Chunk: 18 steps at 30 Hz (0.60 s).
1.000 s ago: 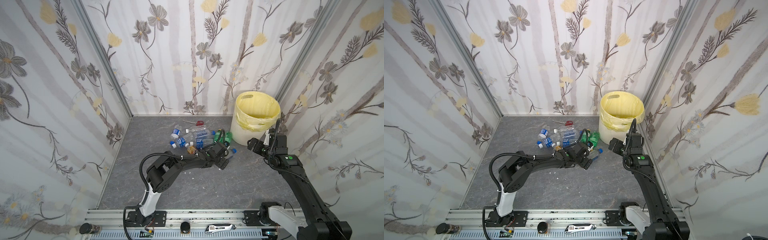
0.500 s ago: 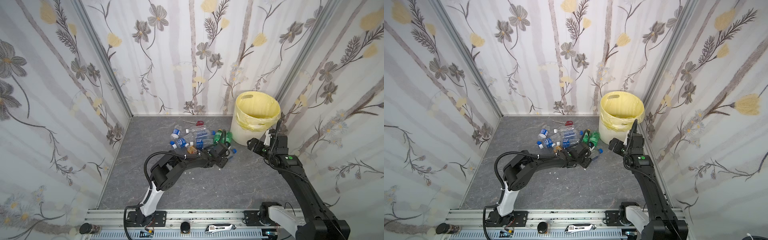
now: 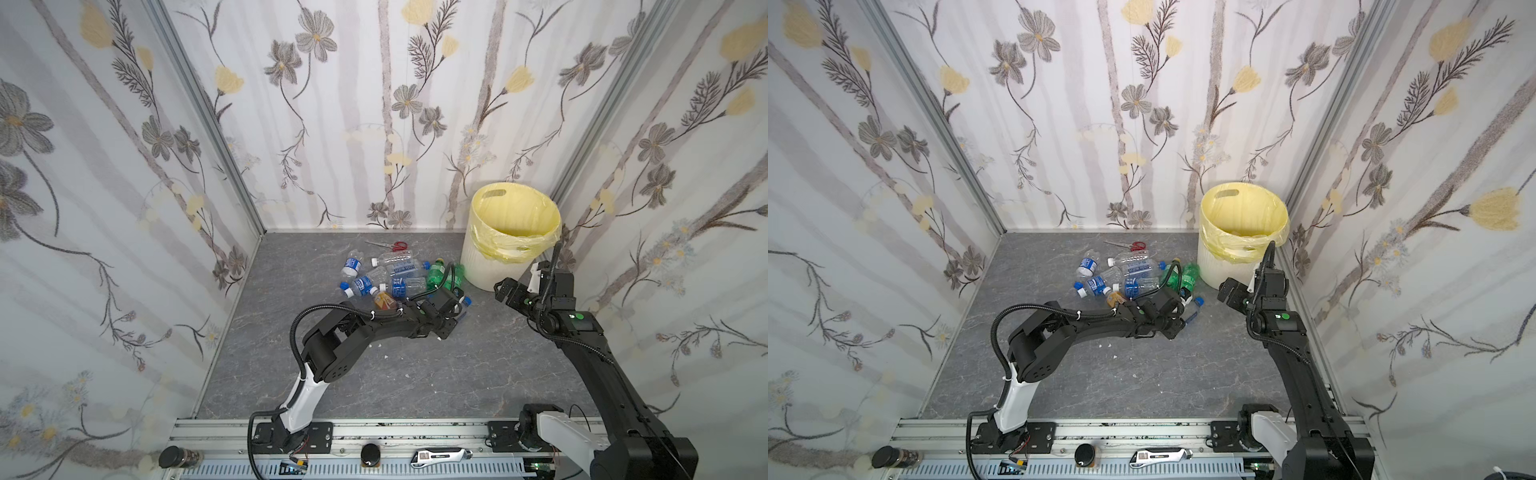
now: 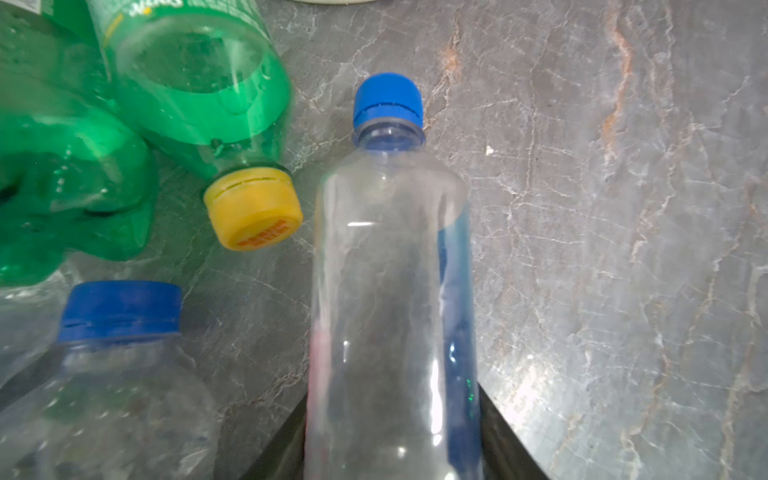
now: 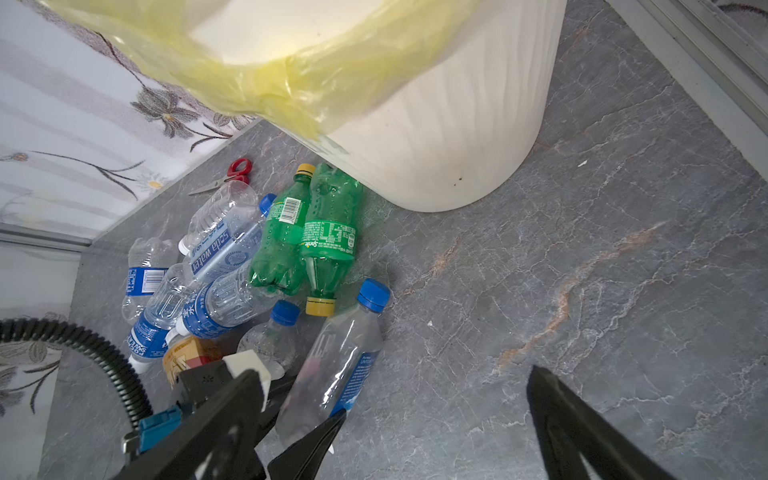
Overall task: Throw the plastic bottles in the bin
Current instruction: 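Grasp the Fiji bottle with the left gripper and lift it upright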
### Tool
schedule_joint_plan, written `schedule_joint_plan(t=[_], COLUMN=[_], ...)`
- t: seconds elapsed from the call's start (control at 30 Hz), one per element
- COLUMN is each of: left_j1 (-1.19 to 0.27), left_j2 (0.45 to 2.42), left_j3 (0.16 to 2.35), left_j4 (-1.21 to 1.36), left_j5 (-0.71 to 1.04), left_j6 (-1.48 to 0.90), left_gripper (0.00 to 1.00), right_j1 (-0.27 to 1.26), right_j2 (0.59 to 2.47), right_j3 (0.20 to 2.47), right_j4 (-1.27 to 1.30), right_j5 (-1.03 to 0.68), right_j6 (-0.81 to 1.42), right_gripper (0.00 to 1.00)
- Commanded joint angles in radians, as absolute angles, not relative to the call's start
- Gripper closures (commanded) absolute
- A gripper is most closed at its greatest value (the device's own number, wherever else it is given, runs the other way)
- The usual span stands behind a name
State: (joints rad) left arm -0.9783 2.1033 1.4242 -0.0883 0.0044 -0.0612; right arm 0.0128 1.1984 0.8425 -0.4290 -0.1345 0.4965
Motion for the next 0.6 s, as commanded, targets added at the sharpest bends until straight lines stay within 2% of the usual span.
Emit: schedule_joint_plan(t=[0.0, 0.37, 0.57], left_j1=[-0.977, -0.919, -0.875], left_j2=[2.075, 1.998, 1.938], left_j3=[1.424, 1.447, 1.424], left_j4=[-0.089, -0.078, -0.025], left_j5=[0.027, 0.212, 0.293], left_j6=[-0.077, -0.276, -0.382], left_gripper=[0.51, 0.52, 0.53], right_j1=[0.013, 0.016, 0.074], right_j2=[1.200, 1.203, 1.222], right_j3=[0.831, 0.766, 0.727], right_j4=[-0.368, -0.240, -0.118], right_j5=[-0.171, -0.315, -0.368], right_j6=[0.516, 0.616, 0.712], right_gripper=[0.00, 0.00, 0.00])
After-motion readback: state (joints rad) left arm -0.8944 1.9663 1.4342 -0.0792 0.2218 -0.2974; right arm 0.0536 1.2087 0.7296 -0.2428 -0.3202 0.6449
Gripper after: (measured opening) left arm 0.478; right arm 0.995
